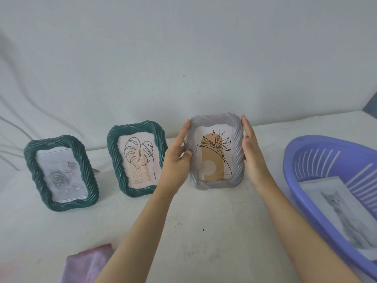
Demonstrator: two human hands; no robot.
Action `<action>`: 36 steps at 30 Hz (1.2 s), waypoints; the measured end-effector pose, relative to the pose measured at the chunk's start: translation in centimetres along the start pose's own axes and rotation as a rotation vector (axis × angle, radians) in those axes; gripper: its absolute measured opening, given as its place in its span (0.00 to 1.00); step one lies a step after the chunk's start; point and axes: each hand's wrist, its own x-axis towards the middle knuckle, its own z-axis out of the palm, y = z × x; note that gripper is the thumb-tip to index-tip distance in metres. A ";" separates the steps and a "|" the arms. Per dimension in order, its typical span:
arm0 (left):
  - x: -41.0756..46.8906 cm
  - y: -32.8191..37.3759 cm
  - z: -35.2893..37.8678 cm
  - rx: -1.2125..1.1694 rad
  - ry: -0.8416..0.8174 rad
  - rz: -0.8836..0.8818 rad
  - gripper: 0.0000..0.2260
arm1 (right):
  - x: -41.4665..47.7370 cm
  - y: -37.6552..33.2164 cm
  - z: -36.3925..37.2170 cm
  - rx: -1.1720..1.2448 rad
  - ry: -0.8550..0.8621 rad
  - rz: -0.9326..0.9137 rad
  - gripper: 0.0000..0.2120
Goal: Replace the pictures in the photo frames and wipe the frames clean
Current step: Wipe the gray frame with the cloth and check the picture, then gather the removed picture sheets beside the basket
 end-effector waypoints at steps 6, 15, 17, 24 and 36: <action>-2.3 0.3 1.1 0.269 0.081 0.123 0.36 | -3.5 -1.1 0.1 -0.167 0.148 0.042 0.27; -9.6 -1.3 6.0 0.493 -0.023 0.325 0.20 | -11.4 -6.3 -3.7 -0.537 0.040 -0.147 0.20; -10.5 -2.0 7.1 0.554 -0.103 0.290 0.19 | -13.2 -6.8 -5.4 -0.709 0.064 -0.198 0.23; -11.3 -2.7 11.1 0.636 -0.298 0.161 0.22 | -18.3 -7.2 -10.2 -1.084 0.080 0.039 0.27; -9.6 -1.0 16.2 0.750 -0.362 0.097 0.29 | -17.6 -9.0 -11.9 -0.850 0.172 0.073 0.31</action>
